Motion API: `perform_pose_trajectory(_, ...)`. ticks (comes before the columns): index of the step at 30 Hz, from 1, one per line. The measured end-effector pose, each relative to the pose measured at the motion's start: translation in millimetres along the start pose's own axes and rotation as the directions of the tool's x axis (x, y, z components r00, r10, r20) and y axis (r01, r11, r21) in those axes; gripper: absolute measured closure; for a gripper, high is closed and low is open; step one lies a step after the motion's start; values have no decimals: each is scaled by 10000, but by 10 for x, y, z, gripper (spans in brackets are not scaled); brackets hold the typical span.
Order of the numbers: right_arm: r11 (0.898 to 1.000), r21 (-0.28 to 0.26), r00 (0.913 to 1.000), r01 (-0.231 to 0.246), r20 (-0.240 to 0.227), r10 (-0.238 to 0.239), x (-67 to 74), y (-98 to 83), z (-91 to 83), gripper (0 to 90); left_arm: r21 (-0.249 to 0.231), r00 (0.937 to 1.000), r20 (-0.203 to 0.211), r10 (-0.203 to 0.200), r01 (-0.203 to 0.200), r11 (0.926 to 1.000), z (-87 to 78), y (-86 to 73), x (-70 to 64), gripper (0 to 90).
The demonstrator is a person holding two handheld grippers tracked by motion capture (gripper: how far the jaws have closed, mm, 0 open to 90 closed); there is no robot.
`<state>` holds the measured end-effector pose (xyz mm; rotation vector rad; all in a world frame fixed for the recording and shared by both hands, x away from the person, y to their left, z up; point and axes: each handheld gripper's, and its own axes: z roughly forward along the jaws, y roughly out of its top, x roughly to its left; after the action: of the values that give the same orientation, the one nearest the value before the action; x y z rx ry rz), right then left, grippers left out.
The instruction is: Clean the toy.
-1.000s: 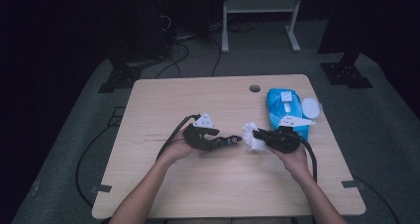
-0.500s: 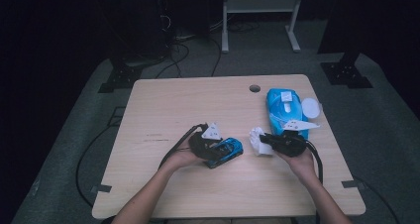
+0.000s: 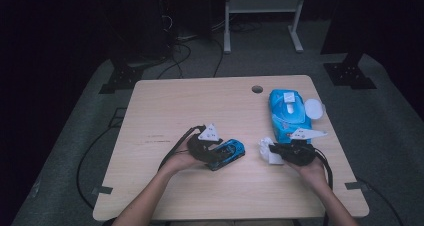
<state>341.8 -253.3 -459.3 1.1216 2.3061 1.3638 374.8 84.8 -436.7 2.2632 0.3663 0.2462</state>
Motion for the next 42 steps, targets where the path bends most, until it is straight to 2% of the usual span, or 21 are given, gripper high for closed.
perform_pose_trajectory(6, 9999, 159, 9998, 2, 198, -5, -59, -77, -28, 808, -188, 9999, -65, -137, 136, 9997, -51, -25, 36, 384)
perform_pose_trajectory(7, 9999, 114, 9997, 33, 241, -36, -65, -80, -33, 779, -166, 9998, -49, -177, 177, 9997, -58, -29, 43, 381)
perform_pose_trajectory(9, 9999, 127, 9997, 10, 252, -13, -69, -85, -47, 661, -217, 9999, -36, -144, 143, 9997, -65, -44, 44, 377)
perform_pose_trajectory(11, 9999, 74, 9999, -89, 59, 88, -75, -89, -67, 547, -314, 9997, -55, -236, 234, 9992, -71, -59, 48, 370)
perform_pose_trajectory(14, 9999, -60, 9999, -116, 127, 117, -67, -87, -112, 478, -325, 9996, -34, -284, 283, 9991, -79, -83, 53, 362)
perform_pose_trajectory(19, 9990, -415, 9998, -135, 162, 142, -79, -75, -200, 450, -306, 9993, -149, -343, 338, 9990, -133, -120, 67, 329)
perform_pose_trajectory(23, 9972, -726, 9999, -149, -1, 149, -77, -77, -274, 444, -282, 9987, -281, -425, 417, 9987, -200, -166, 97, 309)
perform_pose_trajectory(27, 9968, -789, 9999, -132, -47, 129, -66, -96, -319, 431, -311, 9975, -420, -570, 557, 9980, -247, -226, 107, 291)
perform_pose_trajectory(31, 9966, -806, 9999, -163, -48, 160, -73, -114, -348, 415, -190, 9968, -580, -551, 541, 9984, -301, -278, 122, 278)
perform_pose_trajectory(34, 9962, -853, 9998, -187, -52, 183, -84, -121, -378, 403, -347, 9953, -694, -674, 651, 9973, -348, -329, 122, 275)
perform_pose_trajectory(42, 9960, -870, 9998, -209, -73, 204, -84, -169, -468, 379, -337, 9918, -989, -805, 775, 9964, -463, -455, 133, 263)
